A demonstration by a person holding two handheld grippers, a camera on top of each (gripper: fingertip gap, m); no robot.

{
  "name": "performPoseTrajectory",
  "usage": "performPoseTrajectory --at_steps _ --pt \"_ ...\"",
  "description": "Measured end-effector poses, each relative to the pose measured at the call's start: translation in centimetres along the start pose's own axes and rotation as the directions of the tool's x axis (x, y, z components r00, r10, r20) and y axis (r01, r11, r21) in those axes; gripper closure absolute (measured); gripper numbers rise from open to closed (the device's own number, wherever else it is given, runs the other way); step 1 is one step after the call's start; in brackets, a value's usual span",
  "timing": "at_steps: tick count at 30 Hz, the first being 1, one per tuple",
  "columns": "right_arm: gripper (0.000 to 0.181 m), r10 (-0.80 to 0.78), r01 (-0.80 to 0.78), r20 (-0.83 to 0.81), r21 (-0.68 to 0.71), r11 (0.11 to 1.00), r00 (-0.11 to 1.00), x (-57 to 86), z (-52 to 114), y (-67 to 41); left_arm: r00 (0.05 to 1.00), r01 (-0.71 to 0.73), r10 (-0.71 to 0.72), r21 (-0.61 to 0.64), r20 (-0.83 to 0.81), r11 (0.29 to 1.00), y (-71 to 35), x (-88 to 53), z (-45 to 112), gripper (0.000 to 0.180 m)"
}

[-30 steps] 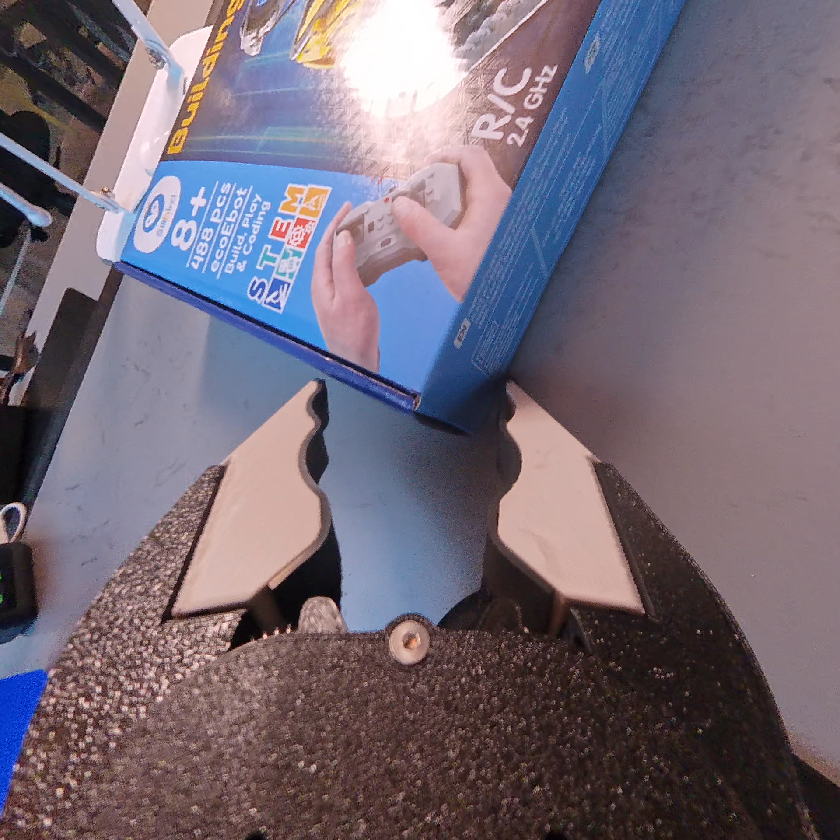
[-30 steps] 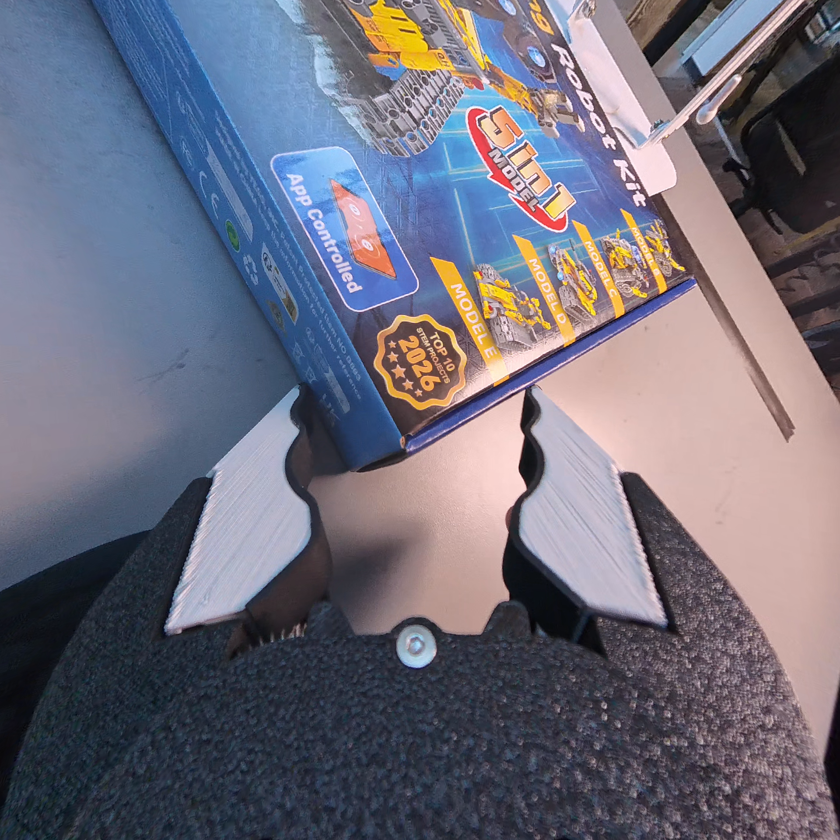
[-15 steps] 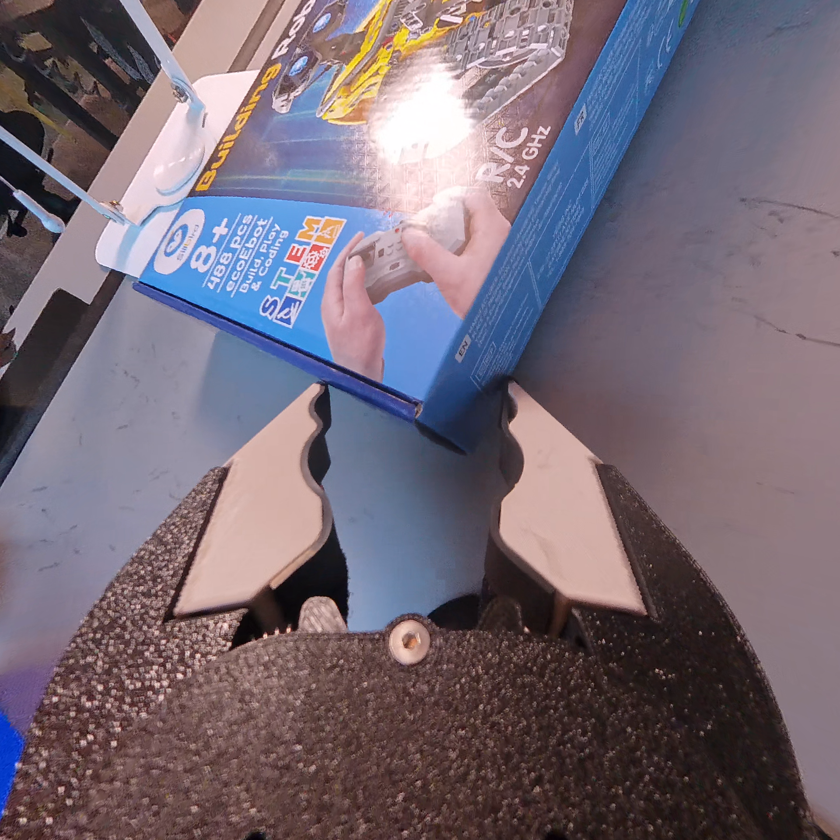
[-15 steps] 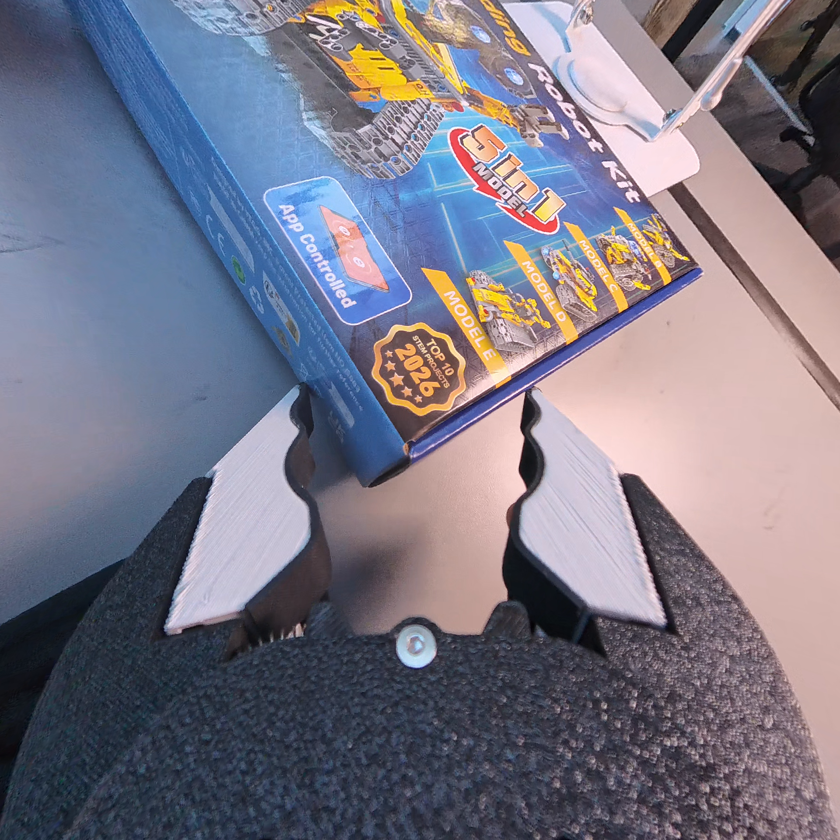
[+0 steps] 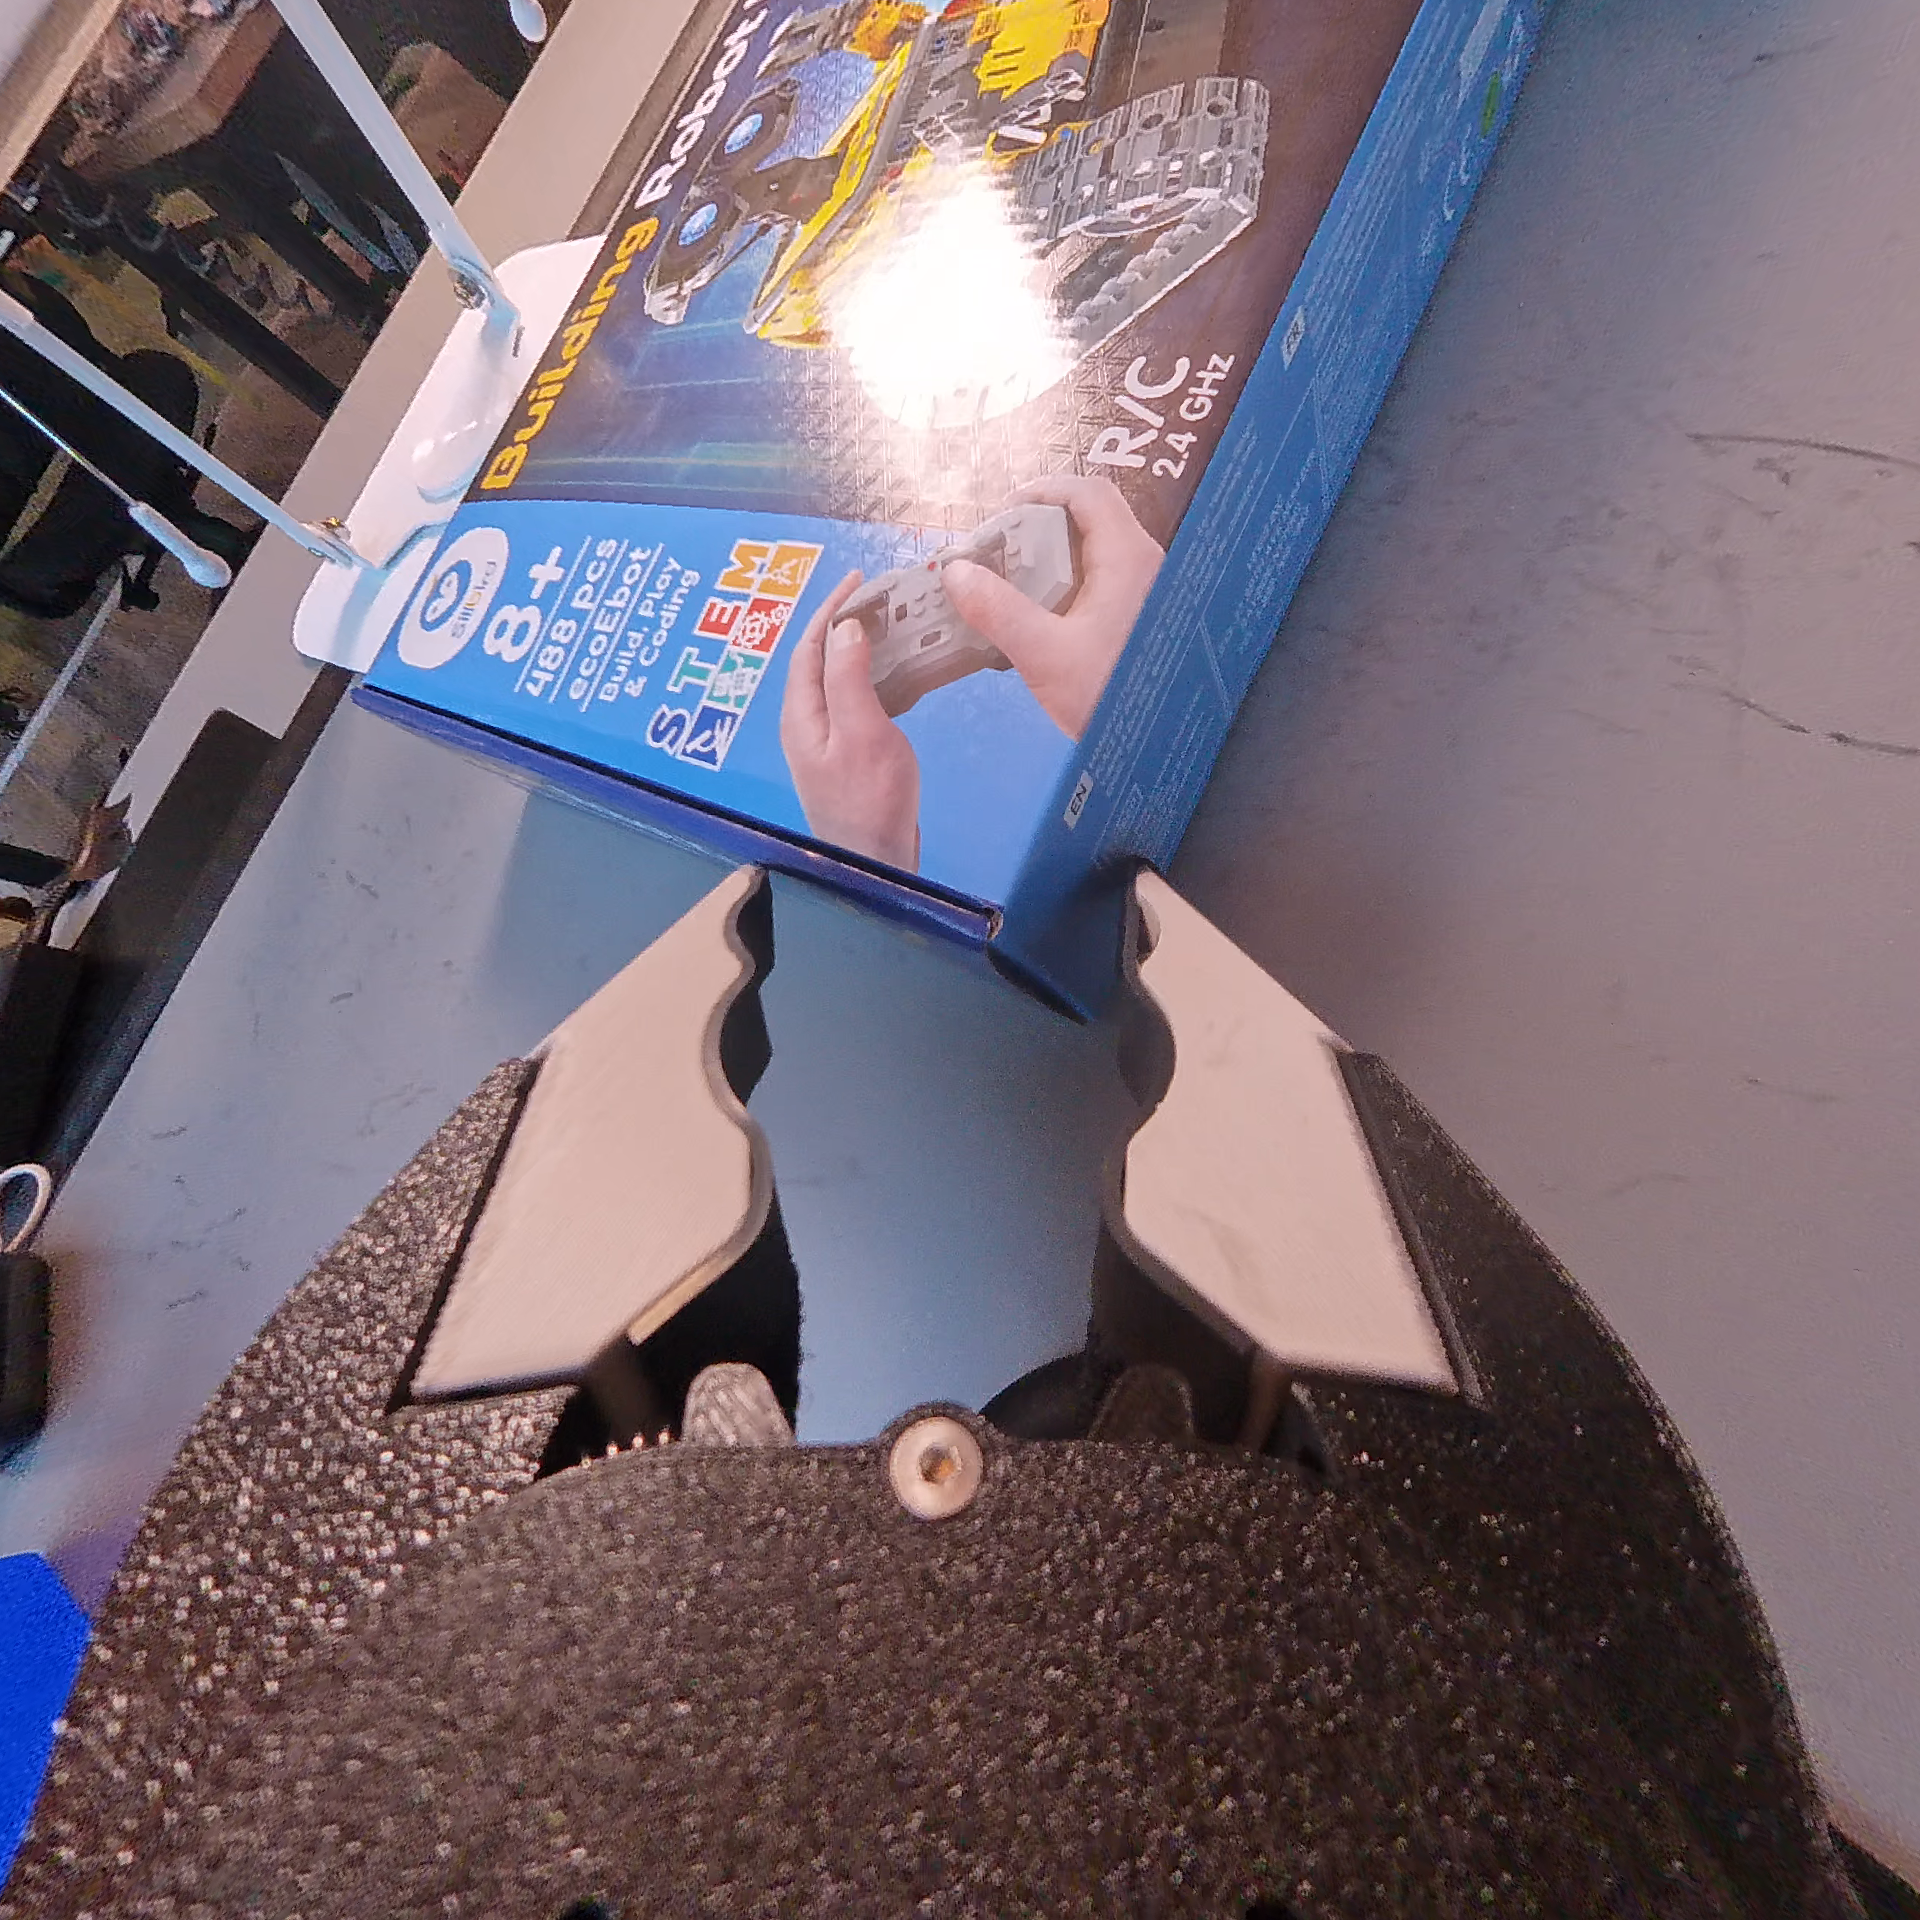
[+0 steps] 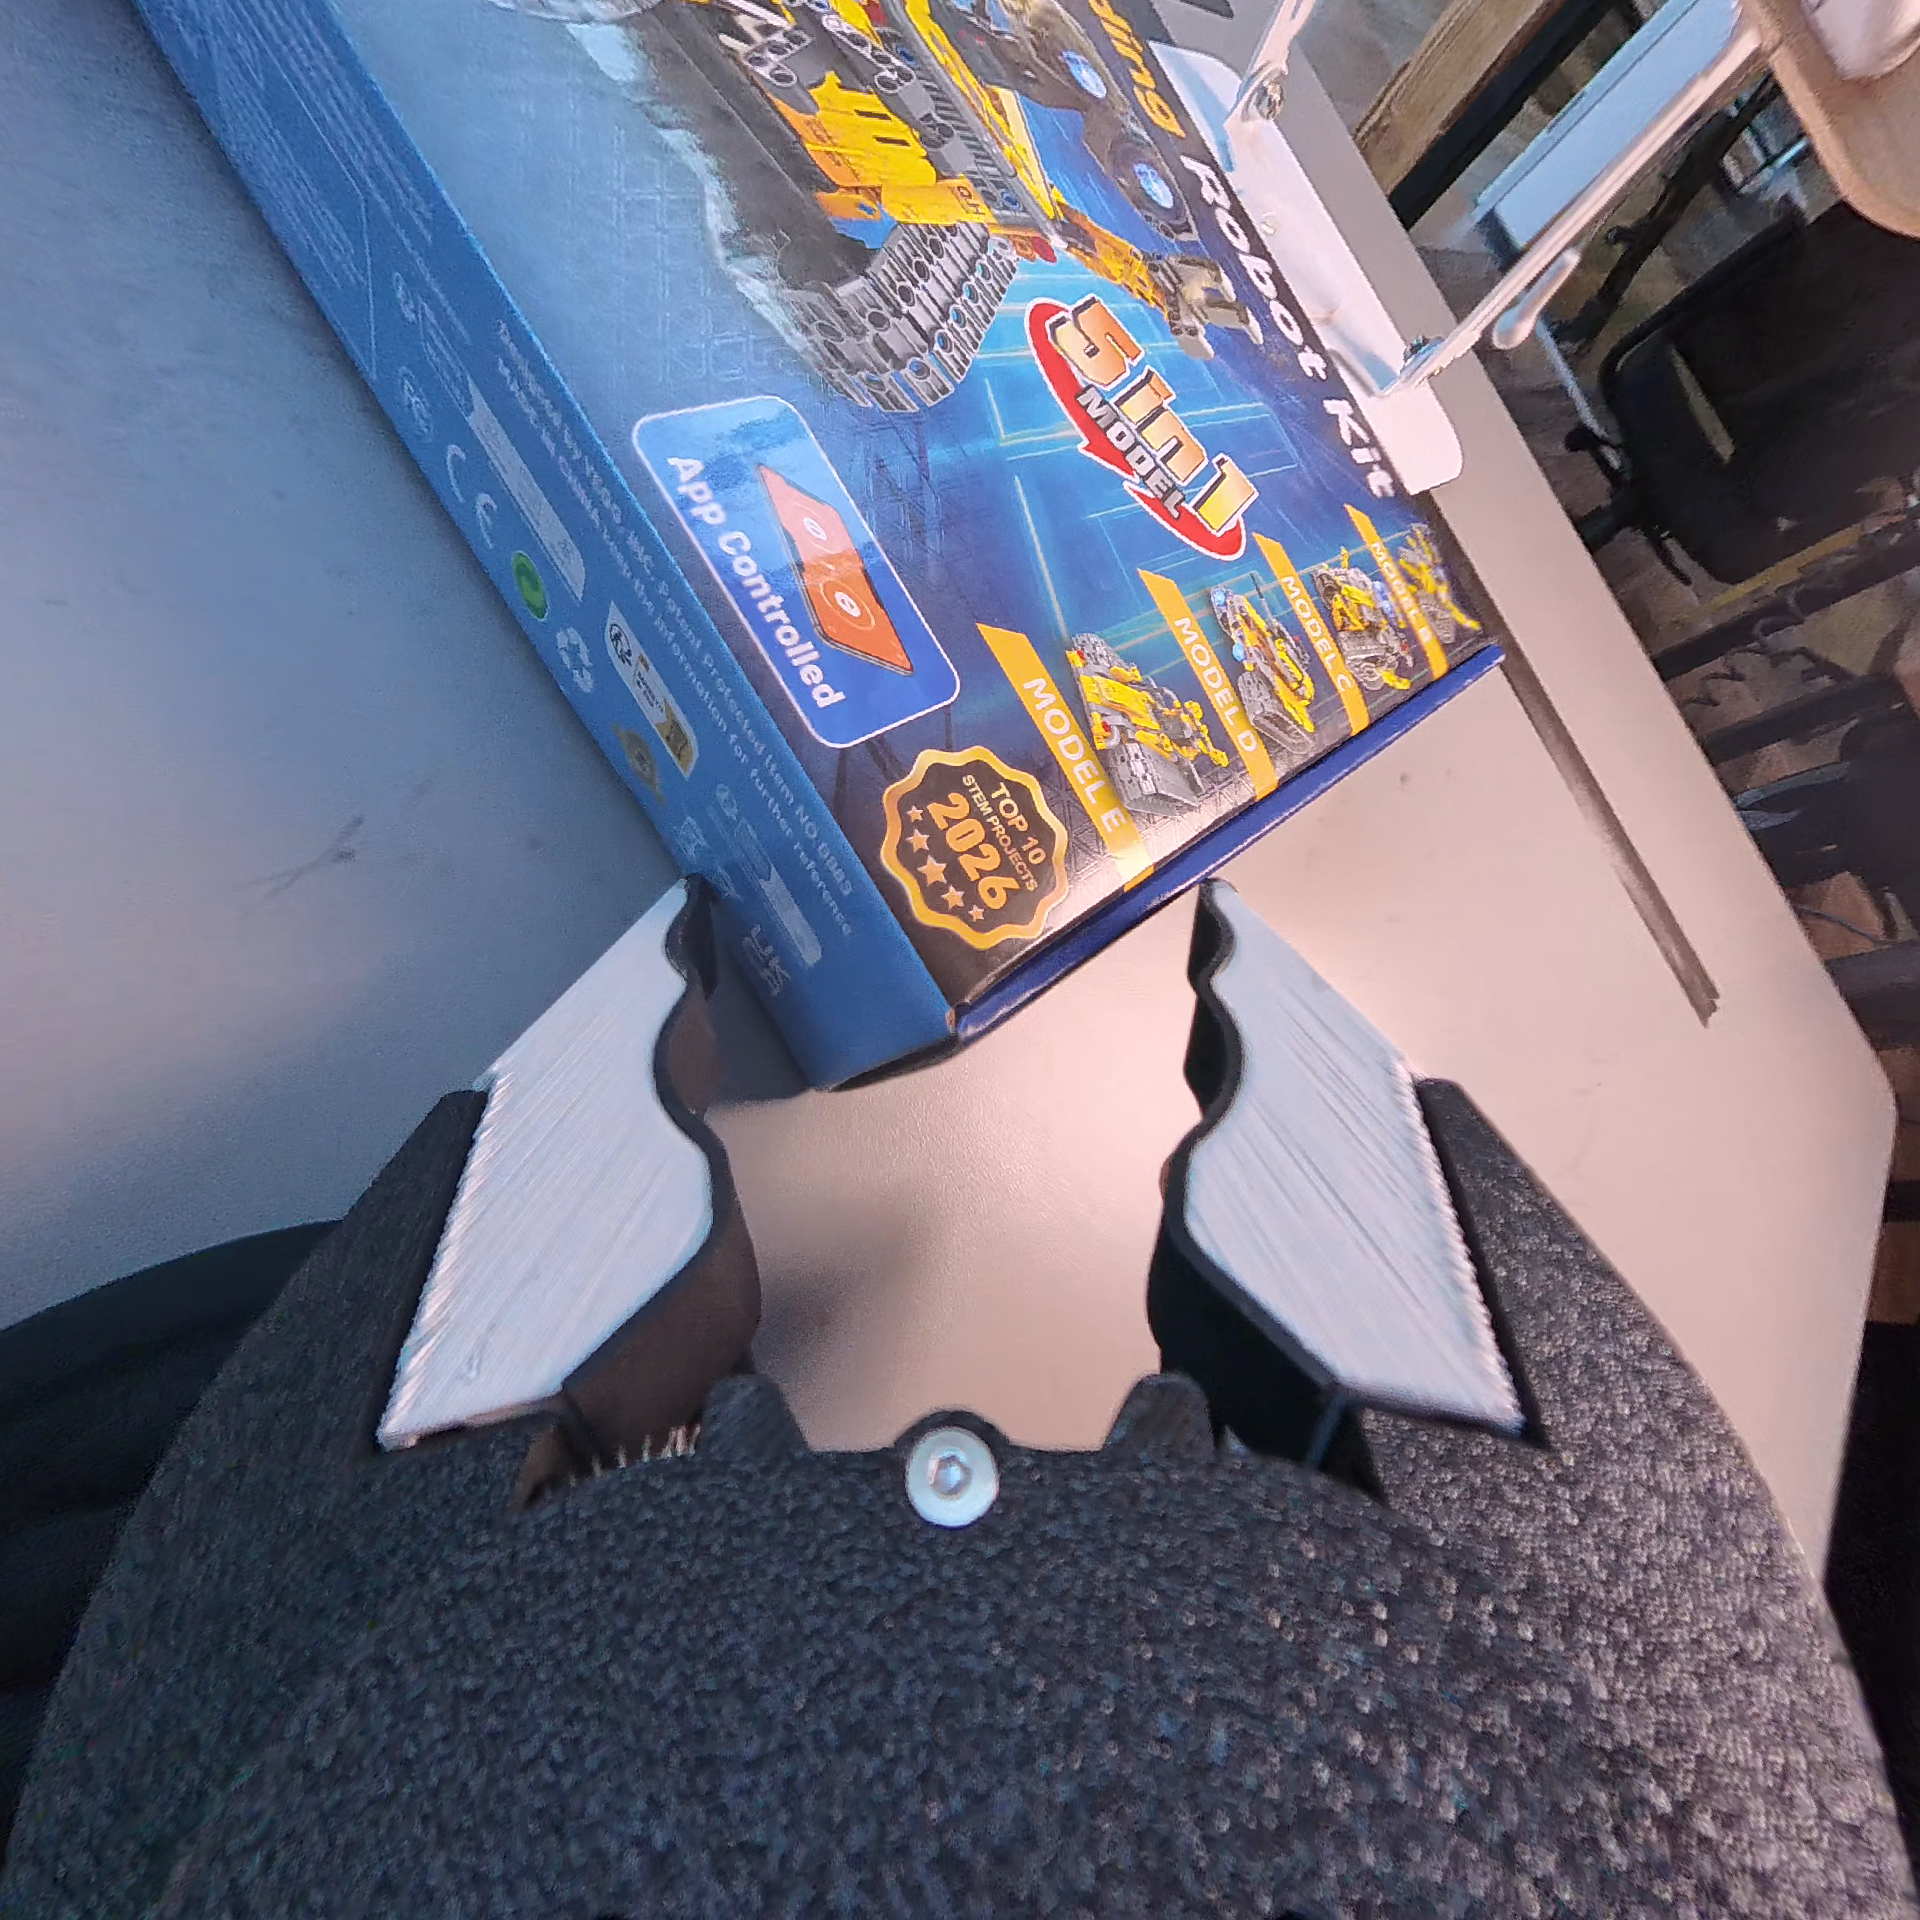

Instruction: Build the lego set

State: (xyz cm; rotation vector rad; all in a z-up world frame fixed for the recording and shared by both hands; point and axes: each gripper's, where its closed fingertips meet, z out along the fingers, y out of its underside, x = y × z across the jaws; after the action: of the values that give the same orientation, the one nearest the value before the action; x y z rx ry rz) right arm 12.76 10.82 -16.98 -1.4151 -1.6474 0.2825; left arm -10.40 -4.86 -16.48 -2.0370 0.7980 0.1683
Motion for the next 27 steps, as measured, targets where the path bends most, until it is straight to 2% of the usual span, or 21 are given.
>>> performPoseTrajectory --at_steps 3,6,9,16,22,25,27 --pt "0.099 -0.030 0.030 -0.011 0.004 1.000 0.999 0.0 -0.6 0.0 1.000 -0.016 0.016 -0.003 -0.001 1.000 0.3 0.1 -0.1 0.109" --pt "0.105 0.048 -0.041 0.098 -0.066 0.997 0.994 -1.2 -0.3 1.4 0.998 -0.066 0.064 -0.071 -0.020 0.995 1.2 0.6 0.7 0.097" --pt "0.103 0.065 -0.060 0.091 -0.050 0.997 0.994 -1.0 0.1 1.2 0.996 -0.088 0.088 -0.102 -0.007 0.991 1.2 0.5 1.2 0.101" --pt "0.108 0.165 -0.167 0.110 0.005 0.986 0.980 -0.4 -0.4 0.1 0.998 -0.055 0.056 -0.053 0.028 0.997 0.4 -0.2 0.8 0.107" --pt "0.109 0.188 -0.193 0.046 0.143 0.971 0.981 1.9 -1.9 -2.4 0.998 0.064 -0.065 0.077 0.015 0.995 -1.8 -1.7 -0.6 0.118" --pt "0.105 0.190 -0.171 -0.049 0.258 0.951 0.981 3.3 -2.7 -4.2 0.995 0.101 -0.102 0.127 0.004 0.987 -3.0 -2.0 -0.9 0.119" --pt "0.124 0.144 -0.109 -0.068 0.374 0.921 0.987 3.0 -3.7 -7.0 0.994 0.107 -0.107 0.151 -0.008 0.983 -3.9 -1.9 -0.8 0.119"
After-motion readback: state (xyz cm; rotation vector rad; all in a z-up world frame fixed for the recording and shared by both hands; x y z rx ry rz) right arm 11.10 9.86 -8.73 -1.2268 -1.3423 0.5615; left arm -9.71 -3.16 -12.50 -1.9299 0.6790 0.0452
